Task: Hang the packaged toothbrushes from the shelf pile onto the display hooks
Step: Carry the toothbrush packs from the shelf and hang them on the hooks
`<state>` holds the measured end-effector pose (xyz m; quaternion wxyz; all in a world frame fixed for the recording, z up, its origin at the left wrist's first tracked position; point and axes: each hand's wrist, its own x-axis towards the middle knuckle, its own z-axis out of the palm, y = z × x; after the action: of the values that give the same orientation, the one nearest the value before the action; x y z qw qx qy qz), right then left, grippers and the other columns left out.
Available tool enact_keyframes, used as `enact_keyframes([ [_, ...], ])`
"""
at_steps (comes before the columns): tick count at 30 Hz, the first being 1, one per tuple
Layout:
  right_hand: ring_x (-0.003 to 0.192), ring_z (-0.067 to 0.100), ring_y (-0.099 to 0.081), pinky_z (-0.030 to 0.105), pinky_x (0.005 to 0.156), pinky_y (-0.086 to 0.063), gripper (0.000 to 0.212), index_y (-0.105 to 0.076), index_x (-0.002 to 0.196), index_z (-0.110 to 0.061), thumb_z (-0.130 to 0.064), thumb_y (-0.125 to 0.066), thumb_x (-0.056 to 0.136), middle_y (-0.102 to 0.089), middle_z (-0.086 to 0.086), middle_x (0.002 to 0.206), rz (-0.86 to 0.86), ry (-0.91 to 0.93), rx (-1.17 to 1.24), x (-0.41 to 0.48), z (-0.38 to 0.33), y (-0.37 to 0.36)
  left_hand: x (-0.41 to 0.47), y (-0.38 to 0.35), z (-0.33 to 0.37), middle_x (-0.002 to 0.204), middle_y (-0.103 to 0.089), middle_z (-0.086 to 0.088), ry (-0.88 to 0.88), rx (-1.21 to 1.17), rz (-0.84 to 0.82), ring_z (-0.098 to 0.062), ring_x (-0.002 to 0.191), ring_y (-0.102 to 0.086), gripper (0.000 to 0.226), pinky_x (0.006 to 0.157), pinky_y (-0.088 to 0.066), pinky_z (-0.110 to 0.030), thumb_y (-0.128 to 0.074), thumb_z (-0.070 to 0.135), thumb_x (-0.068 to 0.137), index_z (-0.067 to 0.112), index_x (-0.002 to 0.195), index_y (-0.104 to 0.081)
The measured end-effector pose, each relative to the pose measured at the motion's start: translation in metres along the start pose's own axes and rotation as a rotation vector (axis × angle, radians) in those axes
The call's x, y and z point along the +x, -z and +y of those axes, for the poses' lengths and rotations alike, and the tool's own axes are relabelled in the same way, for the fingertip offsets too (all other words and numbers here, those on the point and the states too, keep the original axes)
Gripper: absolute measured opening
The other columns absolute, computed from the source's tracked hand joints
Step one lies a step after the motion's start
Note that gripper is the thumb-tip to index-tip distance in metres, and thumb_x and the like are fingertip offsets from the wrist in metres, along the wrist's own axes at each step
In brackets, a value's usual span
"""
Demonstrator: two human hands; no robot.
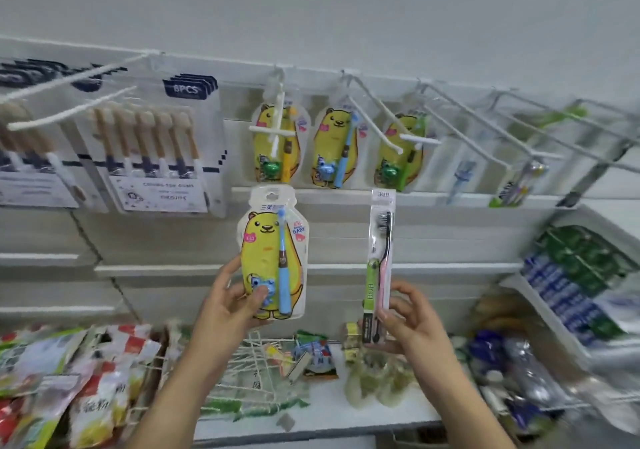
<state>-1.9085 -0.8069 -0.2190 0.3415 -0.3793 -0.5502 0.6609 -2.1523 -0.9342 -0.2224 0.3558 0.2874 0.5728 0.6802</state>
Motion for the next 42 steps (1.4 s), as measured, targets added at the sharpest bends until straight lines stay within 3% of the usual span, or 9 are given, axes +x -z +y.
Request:
enact_keyframes([
  [7,0.088,0.033,-0.075,0.054,0.07,-0.063,0.08,-0.065,0.109,-0.028,-0.059,-0.095,0.041,-0.074,0.011,0.102,0.111,0.106,0.017,-0.044,-0.024,0.056,-0.011,-0.047,0.005,0.105,-0.079,-0.001,-0.067,-0.03,-0.106,-0.02,0.094,-0.076,0.102,0.07,-0.063,-0.032,-0.09,0.076,0.033,0.047,0.124,-0.054],
  [11,0.089,0.034,-0.075,0.057,0.076,-0.061,0.052,-0.061,0.117,-0.021,-0.029,-0.081,0.07,-0.074,0.012,0.106,0.176,0.159,0.038,-0.055,-0.034,0.09,-0.017,-0.072,0.011,0.106,-0.079,-0.003,-0.097,-0.039,-0.104,-0.024,0.095,-0.077,0.104,0.071,-0.064,-0.036,-0.092,0.074,0.034,0.043,0.126,-0.055],
  [15,0.092,0.037,-0.074,0.064,0.077,-0.059,0.073,-0.063,0.114,-0.026,-0.052,-0.093,0.052,-0.075,0.01,0.108,0.151,0.198,0.035,-0.059,-0.048,0.121,-0.025,-0.099,0.018,0.106,-0.079,-0.004,-0.139,-0.023,-0.058,-0.024,0.096,-0.076,0.064,0.071,-0.064,-0.036,-0.085,0.041,0.071,0.04,0.127,-0.055],
  [18,0.089,0.031,-0.076,0.044,0.066,-0.064,0.073,-0.063,0.114,-0.023,-0.048,-0.092,0.052,-0.076,0.009,0.104,0.09,0.222,0.034,-0.054,-0.055,0.147,-0.035,-0.121,0.023,0.106,-0.079,0.001,-0.171,0.004,0.004,-0.022,0.097,-0.076,0.053,0.072,-0.064,-0.036,-0.069,0.02,0.081,0.042,0.126,-0.054],
  [22,0.087,0.029,-0.077,0.046,0.067,-0.064,0.076,-0.064,0.112,-0.026,-0.05,-0.094,0.047,-0.076,0.01,0.105,0.016,0.219,0.046,-0.048,-0.062,0.185,-0.057,-0.148,0.026,0.11,-0.078,0.0,-0.207,-0.014,0.1,-0.023,0.101,-0.075,0.066,0.075,-0.064,-0.039,-0.085,0.048,0.072,0.046,0.129,-0.052],
  [27,0.085,0.037,-0.076,0.041,0.059,-0.063,0.043,-0.059,0.119,-0.015,-0.008,-0.069,0.077,-0.075,0.016,0.101,-0.013,0.164,0.104,-0.034,-0.062,0.222,-0.079,-0.164,0.033,0.11,-0.078,0.0,-0.235,0.047,0.189,-0.023,0.103,-0.075,0.056,0.079,-0.064,-0.041,-0.068,0.02,0.086,0.043,0.134,-0.048],
  [33,0.086,0.042,-0.075,0.052,0.063,-0.062,0.043,-0.059,0.116,-0.014,-0.007,-0.066,0.075,-0.074,0.018,0.1,-0.015,0.168,0.128,-0.025,-0.068,0.226,-0.098,-0.167,0.038,0.108,-0.078,0.002,-0.241,0.068,0.241,-0.02,0.1,-0.075,0.058,0.076,-0.064,-0.039,-0.069,0.023,0.085,0.044,0.135,-0.048],
  [38,0.085,0.041,-0.075,0.052,0.064,-0.062,0.044,-0.058,0.118,-0.014,-0.007,-0.065,0.075,-0.075,0.018,0.1,-0.009,0.174,0.124,-0.023,-0.074,0.223,-0.097,-0.158,0.053,0.113,-0.077,0.0,-0.258,0.025,0.226,-0.02,0.102,-0.075,0.094,0.075,-0.064,-0.036,-0.09,0.068,0.051,0.05,0.134,-0.05],
  [42,0.083,0.038,-0.076,0.051,0.062,-0.062,0.038,-0.061,0.11,-0.019,-0.008,-0.064,0.074,-0.076,0.015,0.099,0.02,0.203,0.125,-0.024,-0.082,0.223,-0.09,-0.156,0.058,0.111,-0.077,0.009,-0.263,0.039,0.226,-0.013,0.101,-0.075,0.065,0.075,-0.063,-0.03,-0.072,0.03,0.084,0.045,0.141,-0.044],
])
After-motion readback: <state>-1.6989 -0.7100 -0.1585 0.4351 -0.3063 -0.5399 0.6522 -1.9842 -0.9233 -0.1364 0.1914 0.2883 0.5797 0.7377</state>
